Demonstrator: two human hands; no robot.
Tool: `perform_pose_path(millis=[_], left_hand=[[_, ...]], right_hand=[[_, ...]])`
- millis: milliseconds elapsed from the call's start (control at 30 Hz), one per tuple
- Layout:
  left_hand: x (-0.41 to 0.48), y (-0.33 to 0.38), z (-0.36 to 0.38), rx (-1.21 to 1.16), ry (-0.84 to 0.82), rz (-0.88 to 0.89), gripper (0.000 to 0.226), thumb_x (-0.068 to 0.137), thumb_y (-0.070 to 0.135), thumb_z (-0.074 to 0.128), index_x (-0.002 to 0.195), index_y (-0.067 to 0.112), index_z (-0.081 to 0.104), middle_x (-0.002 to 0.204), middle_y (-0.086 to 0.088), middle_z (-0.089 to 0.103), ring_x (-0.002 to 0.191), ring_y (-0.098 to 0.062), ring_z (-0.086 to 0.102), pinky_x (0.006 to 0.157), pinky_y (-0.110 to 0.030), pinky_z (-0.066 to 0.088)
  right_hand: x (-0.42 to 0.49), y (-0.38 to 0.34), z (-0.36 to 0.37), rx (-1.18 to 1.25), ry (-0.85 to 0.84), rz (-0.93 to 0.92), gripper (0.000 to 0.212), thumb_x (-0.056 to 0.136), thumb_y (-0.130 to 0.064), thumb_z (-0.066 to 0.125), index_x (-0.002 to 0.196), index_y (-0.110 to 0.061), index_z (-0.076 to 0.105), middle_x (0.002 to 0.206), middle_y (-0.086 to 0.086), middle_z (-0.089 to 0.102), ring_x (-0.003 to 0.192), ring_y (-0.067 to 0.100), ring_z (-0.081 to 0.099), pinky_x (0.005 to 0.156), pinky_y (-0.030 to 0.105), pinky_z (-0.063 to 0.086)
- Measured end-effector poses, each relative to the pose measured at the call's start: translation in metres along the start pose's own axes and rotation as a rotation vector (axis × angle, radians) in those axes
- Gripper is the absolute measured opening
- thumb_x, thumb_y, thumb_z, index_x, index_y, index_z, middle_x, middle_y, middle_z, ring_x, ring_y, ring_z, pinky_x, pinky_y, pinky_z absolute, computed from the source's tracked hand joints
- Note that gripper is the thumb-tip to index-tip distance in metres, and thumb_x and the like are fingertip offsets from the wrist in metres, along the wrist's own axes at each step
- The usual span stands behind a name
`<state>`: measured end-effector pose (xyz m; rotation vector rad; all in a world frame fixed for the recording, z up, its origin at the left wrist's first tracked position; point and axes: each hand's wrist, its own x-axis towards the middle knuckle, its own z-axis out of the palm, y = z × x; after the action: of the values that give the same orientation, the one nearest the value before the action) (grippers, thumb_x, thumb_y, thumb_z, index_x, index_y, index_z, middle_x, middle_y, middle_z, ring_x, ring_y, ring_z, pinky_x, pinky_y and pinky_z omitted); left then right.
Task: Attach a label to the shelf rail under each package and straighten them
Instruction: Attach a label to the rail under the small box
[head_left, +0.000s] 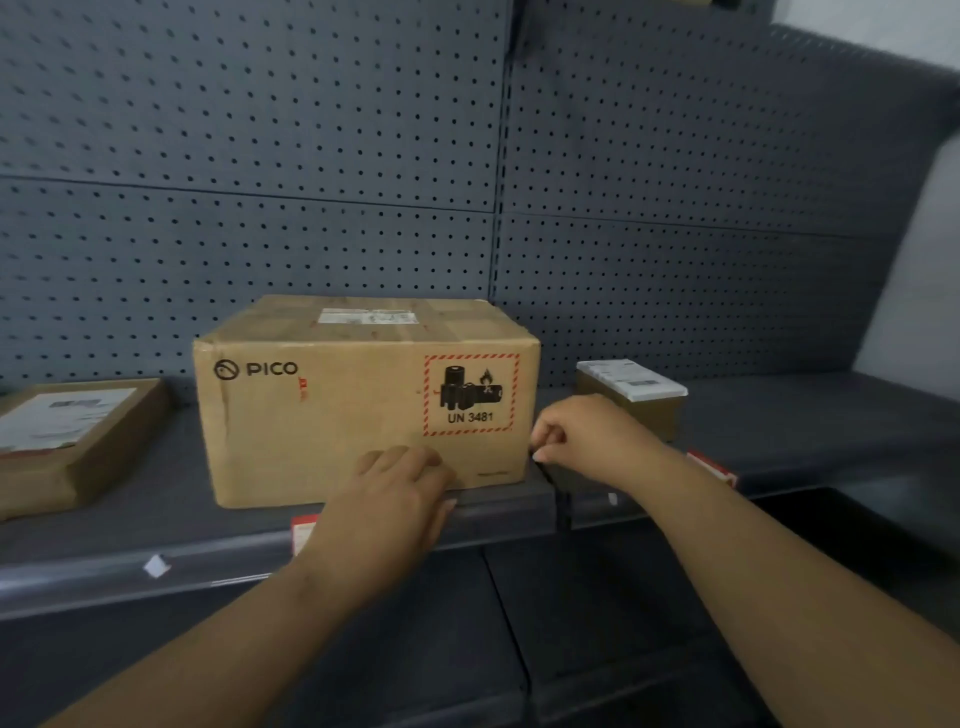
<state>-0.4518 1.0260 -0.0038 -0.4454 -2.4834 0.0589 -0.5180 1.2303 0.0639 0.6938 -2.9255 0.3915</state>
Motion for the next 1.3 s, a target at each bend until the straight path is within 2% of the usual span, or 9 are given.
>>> perform_pose_path(millis=[100, 233, 400, 500, 700, 833, 1067, 1200, 1300], left_hand=[[0.035, 0.036, 0.012, -0.037, -0.015, 0.001, 0.021, 0.081, 0.034, 0.056, 0.094, 0.019, 0.063, 0.094, -0.002, 0.064, 0.084, -0.024, 0.062, 0.076, -0.036, 0.049], [0.071, 0.082, 0.026, -0.051, -0.051, 0.004, 0.029, 0.09, 0.037, 0.042, 0.108, 0.018, 0.054, 0.112, -0.003, 0.055, 0.104, -0.024, 0.051, 0.09, -0.037, 0.037], [0.098, 0.118, 0.042, -0.038, -0.055, 0.002, 0.032, 0.092, 0.039, 0.038, 0.111, 0.018, 0.052, 0.114, -0.003, 0.052, 0.107, -0.023, 0.048, 0.091, -0.034, 0.034], [0.11, 0.131, 0.049, -0.048, -0.071, 0.001, 0.032, 0.092, 0.039, 0.039, 0.112, 0.018, 0.052, 0.114, -0.003, 0.053, 0.106, -0.023, 0.048, 0.09, -0.034, 0.036], [0.138, 0.159, 0.064, -0.054, -0.136, -0.025, 0.032, 0.091, 0.04, 0.041, 0.112, 0.017, 0.05, 0.114, -0.005, 0.056, 0.105, -0.024, 0.049, 0.088, -0.034, 0.036], [0.155, 0.176, 0.077, -0.089, -0.17, -0.043, 0.034, 0.089, 0.039, 0.047, 0.115, 0.017, 0.051, 0.114, -0.006, 0.06, 0.106, -0.026, 0.051, 0.089, -0.036, 0.036], [0.178, 0.193, 0.097, -0.186, -0.191, -0.094, 0.033, 0.086, 0.037, 0.053, 0.112, 0.017, 0.056, 0.112, -0.007, 0.063, 0.101, -0.027, 0.056, 0.086, -0.038, 0.042], [0.189, 0.198, 0.103, -0.235, -0.195, -0.109, 0.027, 0.085, 0.041, 0.053, 0.099, 0.021, 0.065, 0.099, -0.005, 0.068, 0.092, -0.025, 0.059, 0.077, -0.034, 0.044], [0.194, 0.2, 0.106, -0.194, -0.205, -0.091, 0.026, 0.087, 0.042, 0.051, 0.093, 0.024, 0.068, 0.09, -0.004, 0.069, 0.084, -0.024, 0.061, 0.068, -0.03, 0.039]], right_hand=[[-0.004, 0.05, -0.022, -0.101, -0.058, 0.129, 0.017, 0.087, -0.022, 0.066, 0.102, -0.015, 0.07, 0.108, 0.001, 0.067, 0.103, 0.019, 0.061, 0.087, 0.03, 0.049], [-0.008, 0.113, -0.037, -0.212, -0.093, 0.29, 0.02, 0.086, -0.024, 0.067, 0.103, -0.015, 0.071, 0.114, 0.004, 0.063, 0.104, 0.021, 0.059, 0.088, 0.032, 0.049], [-0.003, 0.158, -0.032, -0.274, -0.181, 0.395, 0.029, 0.085, -0.029, 0.066, 0.11, -0.016, 0.067, 0.115, 0.006, 0.061, 0.102, 0.024, 0.06, 0.09, 0.036, 0.052], [0.004, 0.173, -0.025, -0.285, -0.203, 0.371, 0.025, 0.086, -0.025, 0.064, 0.109, -0.016, 0.068, 0.112, 0.007, 0.062, 0.099, 0.024, 0.06, 0.089, 0.037, 0.053], [0.009, 0.178, -0.02, -0.232, -0.209, 0.295, 0.025, 0.088, -0.022, 0.06, 0.111, -0.017, 0.067, 0.118, 0.007, 0.054, 0.101, 0.027, 0.058, 0.088, 0.036, 0.05], [0.004, 0.182, -0.021, -0.176, -0.199, 0.151, 0.019, 0.088, -0.019, 0.064, 0.105, -0.017, 0.071, 0.117, 0.004, 0.062, 0.104, 0.025, 0.06, 0.09, 0.034, 0.051], [-0.006, 0.218, -0.031, -0.156, -0.135, 0.143, 0.023, 0.084, -0.017, 0.068, 0.108, -0.017, 0.069, 0.117, 0.003, 0.065, 0.105, 0.021, 0.06, 0.091, 0.033, 0.05], [-0.006, 0.229, -0.032, -0.155, -0.15, 0.128, 0.027, 0.084, -0.02, 0.07, 0.11, -0.015, 0.069, 0.117, 0.005, 0.065, 0.107, 0.021, 0.059, 0.094, 0.035, 0.05], [-0.006, 0.235, -0.032, -0.146, -0.161, 0.122, 0.029, 0.083, -0.023, 0.071, 0.111, -0.015, 0.068, 0.118, 0.004, 0.064, 0.108, 0.02, 0.059, 0.094, 0.033, 0.049]])
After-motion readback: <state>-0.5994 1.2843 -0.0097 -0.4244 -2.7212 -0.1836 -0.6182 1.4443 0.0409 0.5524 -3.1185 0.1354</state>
